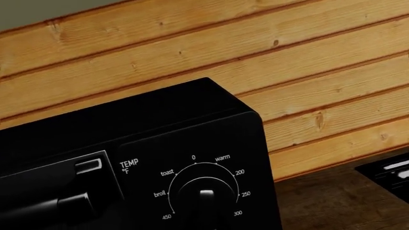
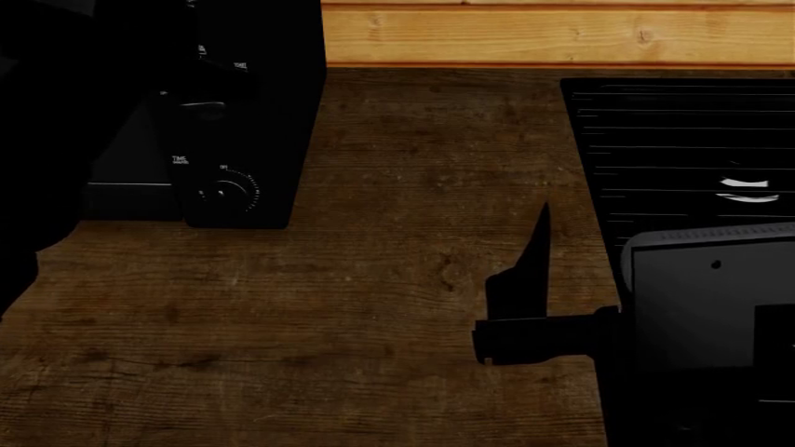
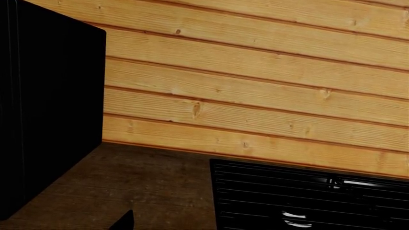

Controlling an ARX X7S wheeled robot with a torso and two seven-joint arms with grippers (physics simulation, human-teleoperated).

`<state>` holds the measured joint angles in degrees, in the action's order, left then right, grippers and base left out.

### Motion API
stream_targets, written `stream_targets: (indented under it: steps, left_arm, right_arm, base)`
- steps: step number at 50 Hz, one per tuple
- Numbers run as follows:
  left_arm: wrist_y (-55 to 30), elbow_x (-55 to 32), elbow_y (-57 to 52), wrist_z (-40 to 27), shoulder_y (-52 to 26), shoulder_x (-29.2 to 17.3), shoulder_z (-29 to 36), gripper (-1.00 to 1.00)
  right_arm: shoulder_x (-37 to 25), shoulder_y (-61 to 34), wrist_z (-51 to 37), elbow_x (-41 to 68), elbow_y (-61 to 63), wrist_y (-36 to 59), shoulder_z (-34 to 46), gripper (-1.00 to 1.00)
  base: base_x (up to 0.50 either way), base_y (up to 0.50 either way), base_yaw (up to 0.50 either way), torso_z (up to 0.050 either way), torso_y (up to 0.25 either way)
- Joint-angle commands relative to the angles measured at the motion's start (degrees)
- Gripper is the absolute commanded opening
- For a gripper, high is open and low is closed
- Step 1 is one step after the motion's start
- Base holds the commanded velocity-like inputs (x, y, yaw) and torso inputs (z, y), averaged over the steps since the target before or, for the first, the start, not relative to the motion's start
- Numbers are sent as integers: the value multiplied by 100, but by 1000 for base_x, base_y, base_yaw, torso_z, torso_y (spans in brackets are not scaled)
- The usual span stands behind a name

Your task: Decrease the toaster oven temperature.

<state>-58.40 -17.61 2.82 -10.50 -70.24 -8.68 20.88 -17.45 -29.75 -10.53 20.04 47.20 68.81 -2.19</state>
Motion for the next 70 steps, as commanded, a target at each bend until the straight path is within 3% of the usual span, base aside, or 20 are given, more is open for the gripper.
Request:
stream_targets:
  steps: [1,38,70]
  left_arm:
    - [44,173,129,-302,22,53,-282,-100]
    - [193,-213,565,-1006,234,377,-1216,-100]
    - [813,-576,983,-1927,324,628,-2068,-100]
  right_arm:
    - [-11,7,-22,24,-15,-23,18,100]
    - [-37,44,-95,123,-34,-74,-10,100]
    - [-71,122,-145,183,-105,-199,-3,100]
  base:
    - [0,0,0,0,0]
    - [4,0,0,0,0]
    - [10,1,0,0,0]
